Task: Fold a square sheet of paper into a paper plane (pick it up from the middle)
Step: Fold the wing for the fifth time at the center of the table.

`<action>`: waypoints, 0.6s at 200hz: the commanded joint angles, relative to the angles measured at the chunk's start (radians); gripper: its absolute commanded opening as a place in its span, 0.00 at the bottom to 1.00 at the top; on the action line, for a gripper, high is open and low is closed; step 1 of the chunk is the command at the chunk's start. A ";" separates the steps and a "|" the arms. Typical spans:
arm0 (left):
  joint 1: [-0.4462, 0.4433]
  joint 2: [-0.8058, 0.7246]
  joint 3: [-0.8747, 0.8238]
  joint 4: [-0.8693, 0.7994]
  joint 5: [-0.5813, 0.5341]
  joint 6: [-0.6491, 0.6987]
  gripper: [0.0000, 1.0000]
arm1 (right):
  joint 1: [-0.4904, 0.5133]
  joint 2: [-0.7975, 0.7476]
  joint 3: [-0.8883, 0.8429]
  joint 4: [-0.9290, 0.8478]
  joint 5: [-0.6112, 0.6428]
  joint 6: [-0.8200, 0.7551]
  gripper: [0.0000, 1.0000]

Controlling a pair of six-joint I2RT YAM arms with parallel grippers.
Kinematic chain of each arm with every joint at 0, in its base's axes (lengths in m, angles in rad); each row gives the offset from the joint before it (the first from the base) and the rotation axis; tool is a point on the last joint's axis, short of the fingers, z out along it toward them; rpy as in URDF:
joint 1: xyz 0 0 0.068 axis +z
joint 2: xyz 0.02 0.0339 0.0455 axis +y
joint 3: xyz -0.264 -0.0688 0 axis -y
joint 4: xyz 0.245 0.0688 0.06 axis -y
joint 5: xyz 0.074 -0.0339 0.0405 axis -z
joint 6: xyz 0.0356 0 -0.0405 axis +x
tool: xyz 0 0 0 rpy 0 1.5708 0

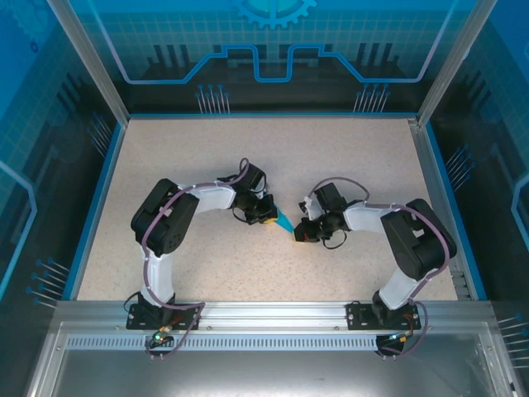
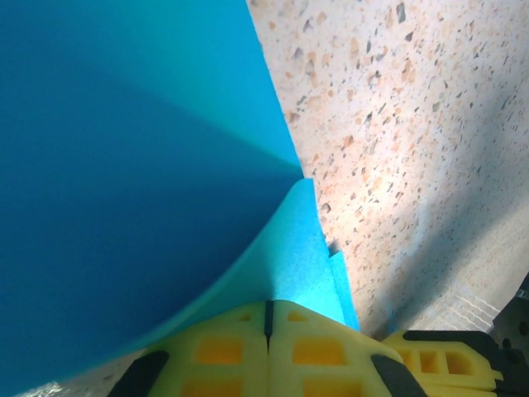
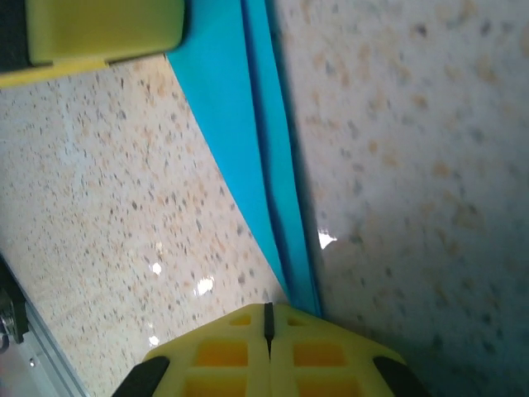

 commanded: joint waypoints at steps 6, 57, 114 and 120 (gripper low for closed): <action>0.004 0.088 -0.016 -0.106 -0.146 0.057 0.02 | 0.001 -0.050 0.038 -0.036 -0.016 0.009 0.06; 0.003 0.085 -0.012 -0.115 -0.147 0.072 0.02 | 0.032 0.119 0.229 -0.024 -0.035 -0.017 0.06; 0.004 0.088 -0.007 -0.127 -0.155 0.062 0.02 | 0.031 0.207 0.257 -0.069 -0.017 -0.049 0.05; 0.004 0.088 -0.006 -0.127 -0.155 0.060 0.02 | 0.029 0.209 0.248 -0.077 -0.015 -0.053 0.05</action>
